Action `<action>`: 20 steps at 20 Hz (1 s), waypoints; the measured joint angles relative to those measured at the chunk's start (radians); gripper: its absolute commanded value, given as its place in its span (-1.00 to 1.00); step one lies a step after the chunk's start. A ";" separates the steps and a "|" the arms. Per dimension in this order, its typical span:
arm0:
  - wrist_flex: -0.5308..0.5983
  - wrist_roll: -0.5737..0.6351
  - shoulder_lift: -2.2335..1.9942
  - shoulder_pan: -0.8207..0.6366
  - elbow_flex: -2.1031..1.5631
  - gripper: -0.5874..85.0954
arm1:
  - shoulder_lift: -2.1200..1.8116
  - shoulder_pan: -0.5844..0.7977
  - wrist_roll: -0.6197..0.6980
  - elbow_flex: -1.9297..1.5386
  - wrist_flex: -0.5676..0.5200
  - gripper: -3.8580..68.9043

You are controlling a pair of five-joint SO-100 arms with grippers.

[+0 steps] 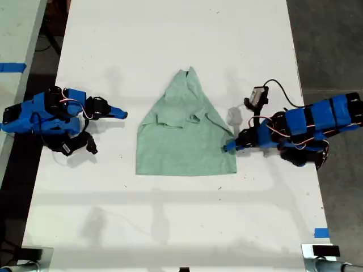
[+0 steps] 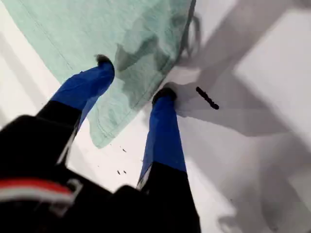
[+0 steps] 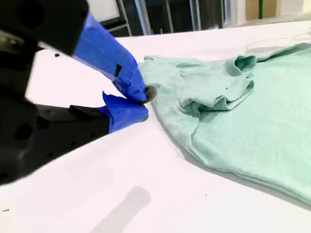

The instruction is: Fold t shirt

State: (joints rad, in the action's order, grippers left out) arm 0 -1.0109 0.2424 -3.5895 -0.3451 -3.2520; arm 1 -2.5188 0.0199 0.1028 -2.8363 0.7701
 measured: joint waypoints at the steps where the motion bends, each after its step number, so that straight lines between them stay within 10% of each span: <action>1: 0.000 0.000 0.000 0.000 0.000 -0.95 | 0.040 0.000 0.014 0.012 -0.018 -0.56; 6: 0.000 0.000 0.000 0.000 0.000 -0.95 | 0.262 0.003 0.061 0.161 -0.072 -0.86; 14: 0.000 0.000 0.000 0.000 0.000 -0.95 | -0.138 0.126 0.110 0.242 0.362 -0.86; 20: 0.000 0.000 0.000 0.000 0.000 -0.95 | 0.387 0.058 0.236 0.769 0.284 -0.86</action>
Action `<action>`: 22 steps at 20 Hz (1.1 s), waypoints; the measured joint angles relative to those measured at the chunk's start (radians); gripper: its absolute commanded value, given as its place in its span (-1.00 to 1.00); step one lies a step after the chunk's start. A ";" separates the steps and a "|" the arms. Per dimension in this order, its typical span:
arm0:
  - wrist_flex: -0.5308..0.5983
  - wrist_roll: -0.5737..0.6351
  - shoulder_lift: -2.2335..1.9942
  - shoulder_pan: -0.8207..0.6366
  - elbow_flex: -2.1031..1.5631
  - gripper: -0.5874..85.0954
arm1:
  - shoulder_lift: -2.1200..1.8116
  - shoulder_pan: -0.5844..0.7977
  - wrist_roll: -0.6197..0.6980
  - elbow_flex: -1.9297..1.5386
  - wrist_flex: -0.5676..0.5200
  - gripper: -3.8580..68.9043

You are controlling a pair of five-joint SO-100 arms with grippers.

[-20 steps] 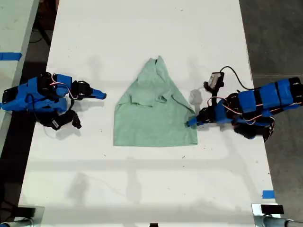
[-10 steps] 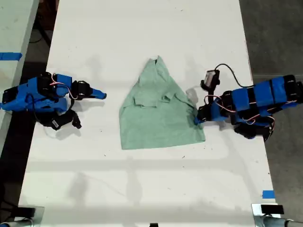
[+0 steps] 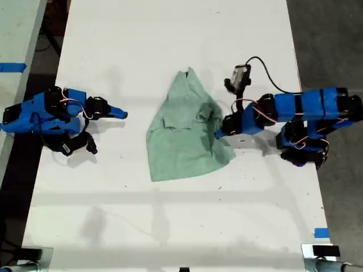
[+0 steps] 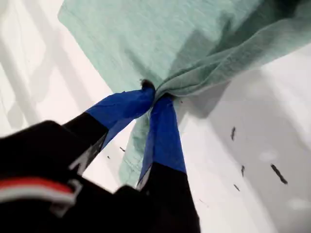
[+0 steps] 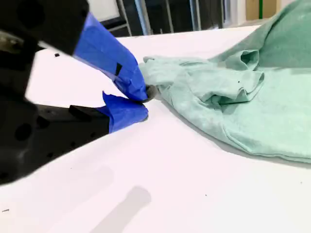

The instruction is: Fold t shirt

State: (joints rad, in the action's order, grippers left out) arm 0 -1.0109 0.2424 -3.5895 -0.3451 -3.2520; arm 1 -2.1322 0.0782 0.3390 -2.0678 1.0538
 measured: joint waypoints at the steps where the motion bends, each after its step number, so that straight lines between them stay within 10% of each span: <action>1: 0.000 0.000 0.000 0.000 0.000 -0.95 | 0.163 -0.021 0.021 0.129 -0.002 -0.86; 6: 0.000 0.000 0.000 0.000 0.000 -0.95 | 0.874 -0.089 0.075 0.870 0.298 -0.49; 11: 0.000 0.000 0.000 0.000 0.000 -0.95 | 0.618 -0.078 0.067 0.833 0.485 -0.51; 15: 0.000 0.000 0.000 0.000 0.000 -0.95 | 0.183 -0.020 0.029 0.387 0.397 -0.86; 22: 0.000 0.000 0.000 0.000 0.000 -0.95 | -0.844 0.060 0.043 -0.742 0.095 -0.85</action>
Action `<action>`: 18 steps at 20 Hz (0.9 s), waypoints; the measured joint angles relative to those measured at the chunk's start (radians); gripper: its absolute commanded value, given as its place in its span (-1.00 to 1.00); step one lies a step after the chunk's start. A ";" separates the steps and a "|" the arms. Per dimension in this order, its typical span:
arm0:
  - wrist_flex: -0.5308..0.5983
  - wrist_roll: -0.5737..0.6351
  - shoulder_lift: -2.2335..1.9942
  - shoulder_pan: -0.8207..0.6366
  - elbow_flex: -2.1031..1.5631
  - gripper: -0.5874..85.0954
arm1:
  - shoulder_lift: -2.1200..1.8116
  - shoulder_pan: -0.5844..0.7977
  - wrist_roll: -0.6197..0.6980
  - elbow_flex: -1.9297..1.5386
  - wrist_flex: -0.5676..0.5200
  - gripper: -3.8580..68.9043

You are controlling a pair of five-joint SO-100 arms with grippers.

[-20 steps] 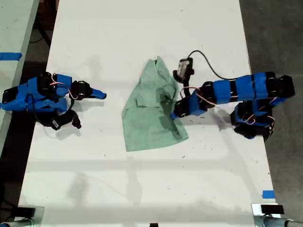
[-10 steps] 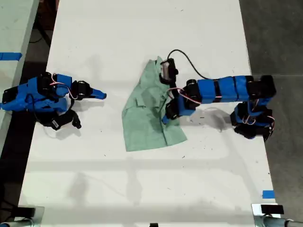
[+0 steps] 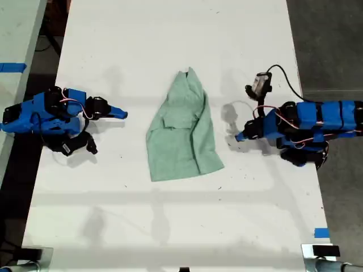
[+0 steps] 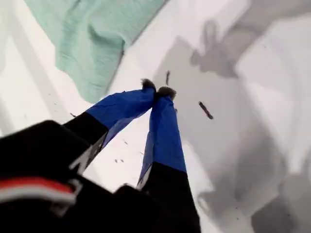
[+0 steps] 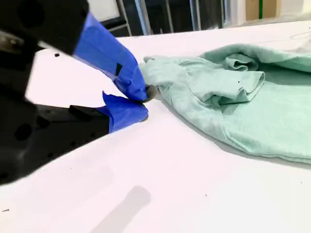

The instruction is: Fold t shirt

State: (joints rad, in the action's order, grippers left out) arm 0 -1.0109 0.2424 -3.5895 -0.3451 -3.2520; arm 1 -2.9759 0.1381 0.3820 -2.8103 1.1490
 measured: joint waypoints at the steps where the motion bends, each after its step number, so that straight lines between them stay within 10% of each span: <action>1: 0.000 0.000 0.000 0.000 0.000 -0.95 | -0.186 0.008 0.000 -0.115 0.060 -0.85; 5: 0.000 0.000 0.000 0.000 0.000 -0.94 | -0.491 0.043 0.017 -0.225 0.242 -0.64; 18: 0.000 0.000 0.000 0.000 0.000 -0.94 | -0.518 0.032 0.433 -0.229 0.244 -0.70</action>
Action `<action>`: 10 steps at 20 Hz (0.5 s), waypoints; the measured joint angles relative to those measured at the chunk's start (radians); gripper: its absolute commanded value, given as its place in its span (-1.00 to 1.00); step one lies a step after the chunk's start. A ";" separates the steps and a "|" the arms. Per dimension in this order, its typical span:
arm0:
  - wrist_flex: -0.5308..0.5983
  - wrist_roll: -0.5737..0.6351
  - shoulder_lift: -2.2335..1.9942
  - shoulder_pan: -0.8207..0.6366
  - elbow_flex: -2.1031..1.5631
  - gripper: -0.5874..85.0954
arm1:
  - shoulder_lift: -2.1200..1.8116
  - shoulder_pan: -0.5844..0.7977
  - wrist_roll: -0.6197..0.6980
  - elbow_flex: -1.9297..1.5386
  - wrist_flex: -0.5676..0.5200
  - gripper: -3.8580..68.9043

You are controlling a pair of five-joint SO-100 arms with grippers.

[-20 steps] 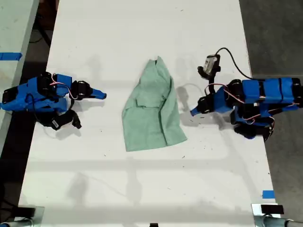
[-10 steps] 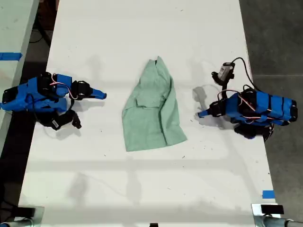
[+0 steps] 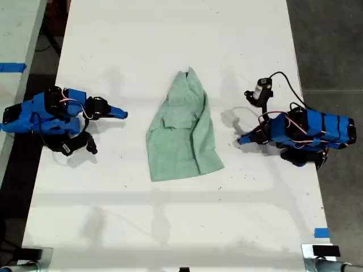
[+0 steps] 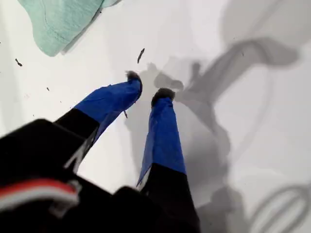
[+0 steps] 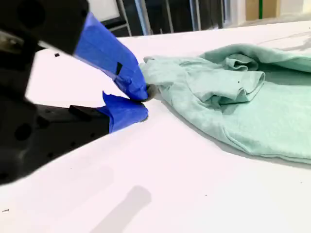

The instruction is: Fold t shirt

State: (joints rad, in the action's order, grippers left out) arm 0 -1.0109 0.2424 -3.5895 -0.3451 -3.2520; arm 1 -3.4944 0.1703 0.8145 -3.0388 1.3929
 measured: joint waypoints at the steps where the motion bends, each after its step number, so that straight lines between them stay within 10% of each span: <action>1: 0.000 0.000 0.000 0.000 0.000 -0.94 | 0.000 0.002 0.003 0.000 0.000 -0.70; 10: 0.000 0.000 0.000 0.000 0.000 -0.94 | 0.000 0.002 0.009 -0.002 0.000 -0.72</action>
State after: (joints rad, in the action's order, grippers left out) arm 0 -1.0109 0.2424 -3.5895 -0.3451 -3.2520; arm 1 -3.4944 0.1718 0.8237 -3.0403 1.3929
